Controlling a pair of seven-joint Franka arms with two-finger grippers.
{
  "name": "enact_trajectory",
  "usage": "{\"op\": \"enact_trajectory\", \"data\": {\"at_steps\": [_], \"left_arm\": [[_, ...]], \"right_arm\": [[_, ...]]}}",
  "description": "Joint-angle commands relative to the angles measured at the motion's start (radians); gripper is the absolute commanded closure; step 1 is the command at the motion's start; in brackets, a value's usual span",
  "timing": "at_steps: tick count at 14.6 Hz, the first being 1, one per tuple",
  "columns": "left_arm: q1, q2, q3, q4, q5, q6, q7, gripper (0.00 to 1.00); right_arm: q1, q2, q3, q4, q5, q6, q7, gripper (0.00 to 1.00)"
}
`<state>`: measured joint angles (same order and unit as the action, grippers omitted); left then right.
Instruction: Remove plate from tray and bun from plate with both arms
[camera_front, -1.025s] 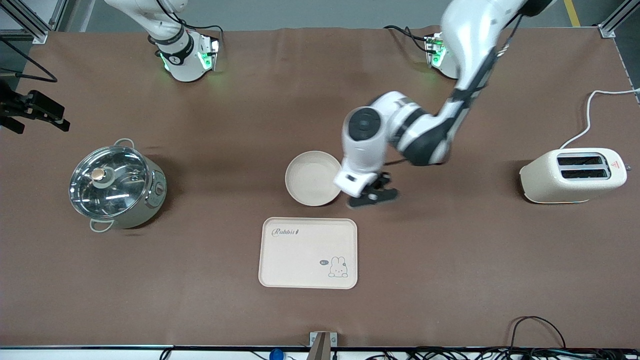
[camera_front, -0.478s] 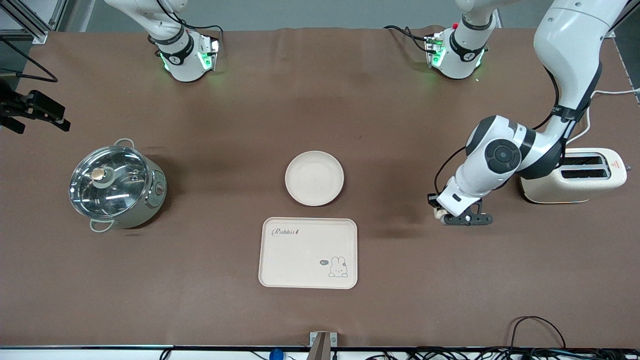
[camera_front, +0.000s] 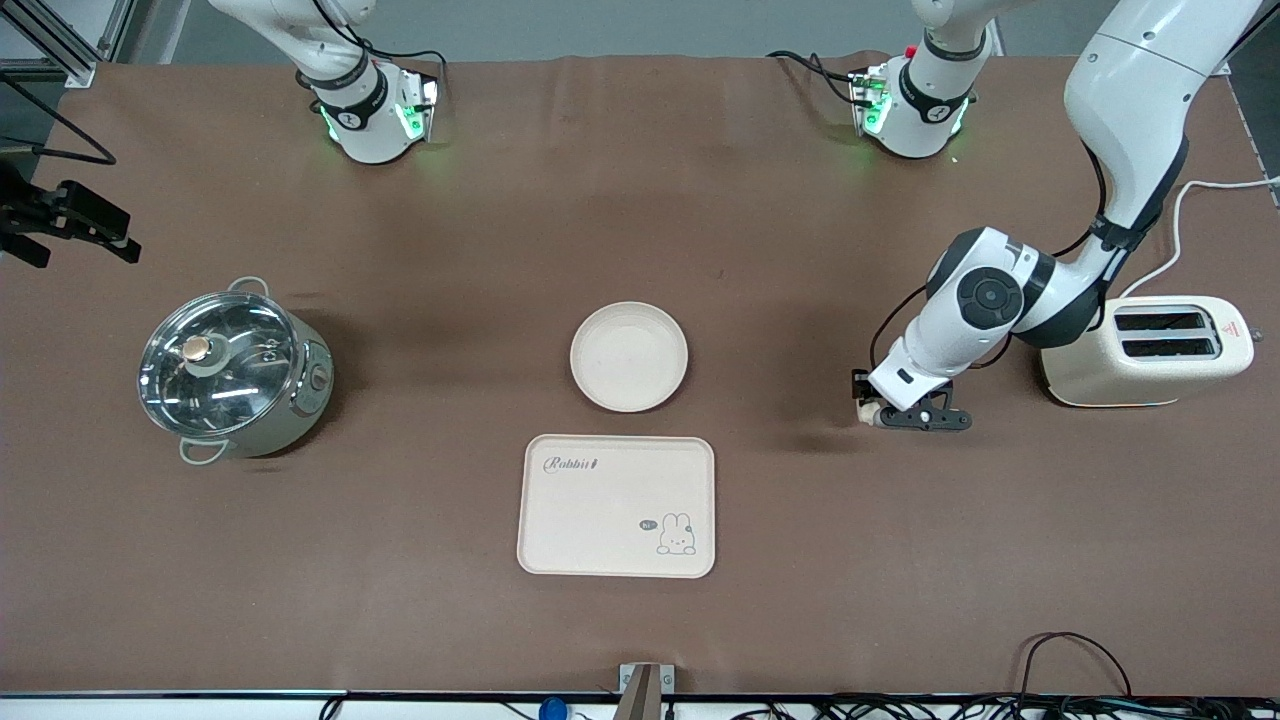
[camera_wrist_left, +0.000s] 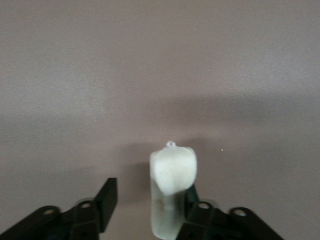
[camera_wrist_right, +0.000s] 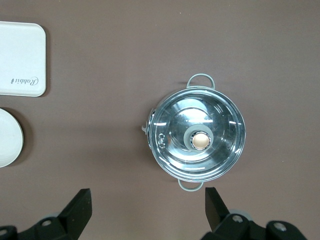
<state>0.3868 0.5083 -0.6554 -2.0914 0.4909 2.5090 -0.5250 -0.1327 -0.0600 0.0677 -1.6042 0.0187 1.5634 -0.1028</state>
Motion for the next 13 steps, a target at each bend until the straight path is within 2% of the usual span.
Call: {"op": "enact_trajectory", "data": {"at_steps": [1,8,13], "left_arm": [[0.018,-0.008,-0.018,-0.004,0.028,0.002,-0.012,0.0],[0.018,-0.022,-0.023,0.011,0.028,-0.001,-0.007,0.0],[0.009,-0.068,-0.024,0.042,0.025,-0.013,-0.006,0.0]], "right_arm": [[0.012,0.008,-0.006,0.006,-0.017,0.0,0.006,0.0],[0.012,0.008,-0.006,0.007,-0.016,0.003,0.006,0.0],[0.012,0.008,-0.006,0.007,-0.016,0.003,0.006,0.0]]}}
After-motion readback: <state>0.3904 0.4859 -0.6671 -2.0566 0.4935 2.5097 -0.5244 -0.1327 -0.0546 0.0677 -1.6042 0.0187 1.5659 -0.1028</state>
